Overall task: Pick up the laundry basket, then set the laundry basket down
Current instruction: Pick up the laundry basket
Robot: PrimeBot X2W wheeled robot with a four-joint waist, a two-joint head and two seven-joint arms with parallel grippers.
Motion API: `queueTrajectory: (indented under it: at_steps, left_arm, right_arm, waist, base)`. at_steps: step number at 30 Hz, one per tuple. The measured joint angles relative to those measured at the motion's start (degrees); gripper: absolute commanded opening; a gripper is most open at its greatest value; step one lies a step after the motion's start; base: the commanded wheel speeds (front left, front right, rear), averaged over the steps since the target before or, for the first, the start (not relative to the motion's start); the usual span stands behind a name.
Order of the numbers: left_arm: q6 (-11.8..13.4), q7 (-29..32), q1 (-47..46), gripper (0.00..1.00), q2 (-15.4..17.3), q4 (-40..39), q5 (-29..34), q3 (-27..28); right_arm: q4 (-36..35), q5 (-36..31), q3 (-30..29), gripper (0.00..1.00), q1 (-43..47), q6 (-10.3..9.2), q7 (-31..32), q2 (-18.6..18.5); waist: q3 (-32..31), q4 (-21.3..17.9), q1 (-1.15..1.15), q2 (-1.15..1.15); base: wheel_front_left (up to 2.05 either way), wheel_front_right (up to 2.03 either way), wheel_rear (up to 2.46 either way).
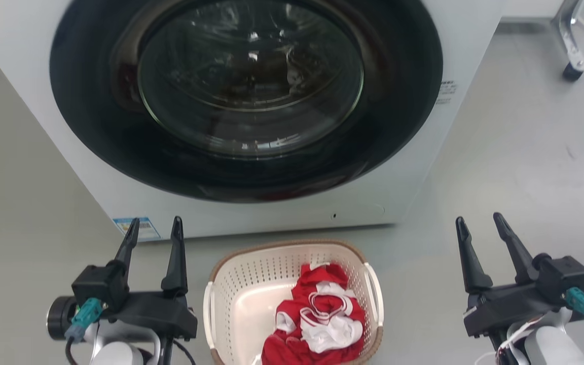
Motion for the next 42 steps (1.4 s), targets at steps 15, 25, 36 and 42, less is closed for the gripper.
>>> queueTrajectory:
  at_steps: [15, 25, 36, 42]
  left_arm:
    - [-1.3, 4.1, -9.9, 1.0, -1.8, 5.2, -0.5, -1.0]
    - [-2.1, 7.8, -17.5, 1.0, -3.0, 10.6, -0.8, -2.0]
    - [-3.8, 10.8, -25.5, 1.0, -3.4, 21.3, -1.1, -2.4]
    - [-4.6, 11.8, -27.3, 1.0, -3.5, 27.4, -2.4, -2.2]
  right_arm:
    - [4.7, -1.1, 1.1, 1.0, -10.6, 1.05, 0.0, 0.7]
    - [9.4, -1.9, 2.4, 1.0, -18.4, 1.67, -0.3, 1.2]
    - [19.1, -2.6, 4.4, 1.0, -26.9, 2.55, -0.1, 2.8]
    - [24.5, -2.7, 5.6, 1.0, -29.0, 3.03, 0.0, 3.9]
  waist:
    - [12.3, -0.1, 0.01, 0.0]
    - [20.0, 0.0, 0.0, 0.01]
    - [28.5, 0.0, 0.0, 0.01]
    - [31.5, 0.0, 0.0, 0.01]
  base:
    - [0.0, 0.0, 0.0]
    - [0.0, 0.0, 0.0]
    - [0.0, 0.0, 0.0]
    - [0.0, 0.0, 0.0]
